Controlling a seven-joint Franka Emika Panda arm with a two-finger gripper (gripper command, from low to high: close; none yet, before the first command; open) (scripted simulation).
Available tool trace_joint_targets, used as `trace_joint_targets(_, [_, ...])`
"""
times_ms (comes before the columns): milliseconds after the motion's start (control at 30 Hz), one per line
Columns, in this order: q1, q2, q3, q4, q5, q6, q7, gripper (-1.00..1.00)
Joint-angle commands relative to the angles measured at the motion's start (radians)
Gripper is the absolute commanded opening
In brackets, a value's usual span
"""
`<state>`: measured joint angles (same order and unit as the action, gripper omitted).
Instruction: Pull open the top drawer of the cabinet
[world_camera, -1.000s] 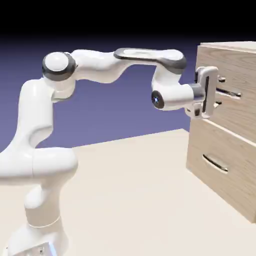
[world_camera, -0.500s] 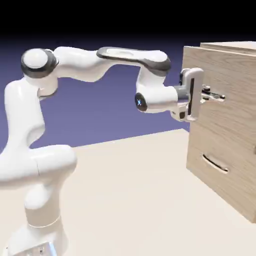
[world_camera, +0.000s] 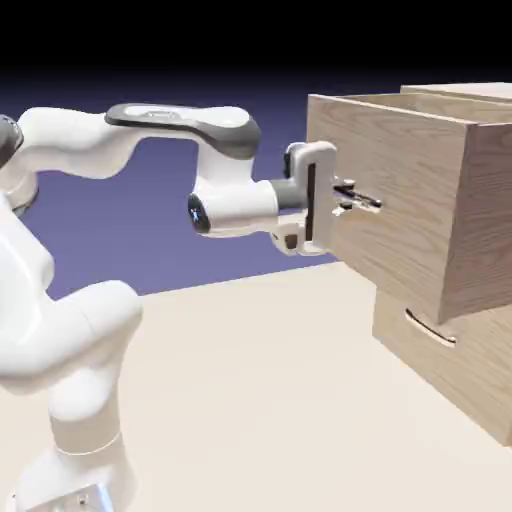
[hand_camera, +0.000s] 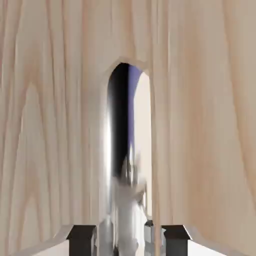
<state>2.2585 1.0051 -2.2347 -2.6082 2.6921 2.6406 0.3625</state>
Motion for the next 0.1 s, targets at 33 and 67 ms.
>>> trace_joint_targets(33, [0.036, 0.023, -0.022, -0.027, -0.015, 0.011, 0.011, 1.00])
trace_joint_targets(67, [0.072, 0.046, -0.044, -0.053, -0.029, 0.023, 0.021, 1.00])
